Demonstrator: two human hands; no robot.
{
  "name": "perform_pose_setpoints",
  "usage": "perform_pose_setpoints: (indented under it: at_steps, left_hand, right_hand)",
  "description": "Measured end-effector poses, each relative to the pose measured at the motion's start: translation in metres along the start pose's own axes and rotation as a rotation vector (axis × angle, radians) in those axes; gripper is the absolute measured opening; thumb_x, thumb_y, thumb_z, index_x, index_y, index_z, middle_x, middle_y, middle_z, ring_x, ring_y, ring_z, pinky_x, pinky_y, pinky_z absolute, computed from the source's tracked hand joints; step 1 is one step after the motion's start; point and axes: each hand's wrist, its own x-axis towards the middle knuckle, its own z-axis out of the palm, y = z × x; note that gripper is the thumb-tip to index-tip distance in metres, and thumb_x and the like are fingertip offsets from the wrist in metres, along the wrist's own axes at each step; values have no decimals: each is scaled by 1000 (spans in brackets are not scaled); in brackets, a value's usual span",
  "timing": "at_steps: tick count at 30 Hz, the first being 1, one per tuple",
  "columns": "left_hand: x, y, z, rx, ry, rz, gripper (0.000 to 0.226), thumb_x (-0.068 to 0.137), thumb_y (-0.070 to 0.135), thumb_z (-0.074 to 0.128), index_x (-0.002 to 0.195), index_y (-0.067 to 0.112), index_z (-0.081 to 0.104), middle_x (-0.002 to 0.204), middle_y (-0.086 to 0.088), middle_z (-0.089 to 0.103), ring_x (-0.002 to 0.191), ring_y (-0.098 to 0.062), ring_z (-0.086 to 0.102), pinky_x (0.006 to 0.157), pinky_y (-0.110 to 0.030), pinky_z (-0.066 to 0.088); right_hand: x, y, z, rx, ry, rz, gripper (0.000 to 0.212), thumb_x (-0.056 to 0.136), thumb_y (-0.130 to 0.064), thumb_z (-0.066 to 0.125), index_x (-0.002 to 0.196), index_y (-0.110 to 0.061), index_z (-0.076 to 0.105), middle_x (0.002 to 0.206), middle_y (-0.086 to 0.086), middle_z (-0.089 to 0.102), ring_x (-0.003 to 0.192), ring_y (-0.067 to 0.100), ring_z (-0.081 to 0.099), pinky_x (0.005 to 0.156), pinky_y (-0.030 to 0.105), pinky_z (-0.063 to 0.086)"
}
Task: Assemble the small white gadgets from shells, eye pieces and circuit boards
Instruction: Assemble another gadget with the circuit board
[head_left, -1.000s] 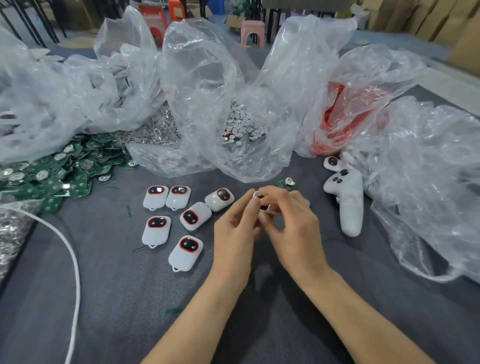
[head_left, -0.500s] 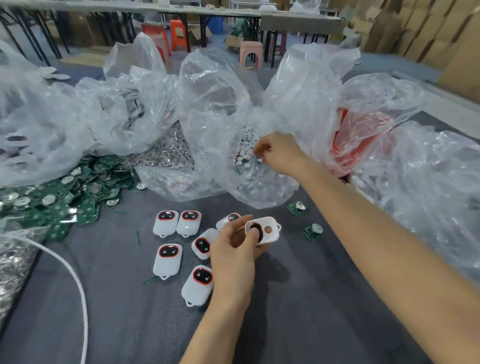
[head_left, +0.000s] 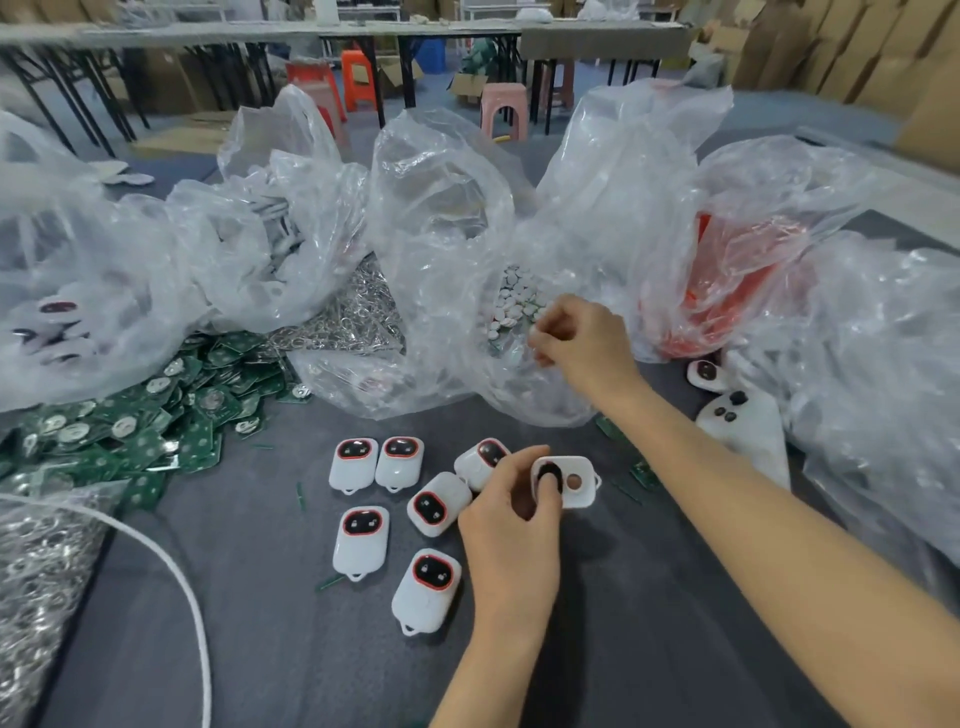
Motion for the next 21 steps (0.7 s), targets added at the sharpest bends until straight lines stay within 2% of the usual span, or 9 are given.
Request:
perform_pose_setpoints:
  at_steps: [2,4,7,11,14,17,21]
  left_hand:
    - [0,-1,1,26,9,10,26,88,7,63,102,29,68,88,18,70,88,6,64,78,-6,45]
    - [-1,-2,1,61,7,28,29,88,6,63,107,28,67,90,13,70,89,5,63,78,-7,44]
    - [-3,-1,1,147,-15,100,31,87,5,63,102,32,66,90,14,69,86,2,63,76,-7,43]
    - [-4,-3,-1,345,-18,240,32,83,-3,62,97,25,69,93,12,60,81,-1,57,71,-5,40]
    - [-5,-4,0,464,-17,288,32,81,-6,61,103,17,70,96,3,62,83,-2,52,75,-4,36]
    - [-7,-5,0,563,-2,300,31,82,-1,62,106,18,70,99,3,64,91,-8,52,79,-10,34]
    - [-5,-9,-1,679,-24,285,25,84,8,63,104,21,70,100,7,66,94,-18,53,81,-20,33]
  right_hand:
    - [-39,1,-23,146,-3,-5,15,84,-5,69,79,-16,60,67,1,71,58,18,68,63,30,58]
    - [-78,3,-41,243,-14,20,12,84,-5,69,83,-16,63,70,2,72,57,18,68,60,26,57]
    - [-116,12,-50,405,-13,129,13,84,0,67,83,-13,67,75,5,74,60,16,68,58,19,53]
    - [-128,18,-53,577,-36,209,11,86,-2,63,85,-10,71,78,8,75,62,12,67,60,18,53]
    - [-128,17,-53,661,-42,232,17,87,-11,62,74,-13,73,70,10,73,54,13,63,53,19,51]
    - [-128,19,-50,700,-59,264,27,90,-11,61,66,-15,73,60,6,67,49,12,57,47,19,47]
    - [-127,19,-49,834,-61,334,17,87,-10,63,73,-8,72,63,9,68,51,13,61,49,20,49]
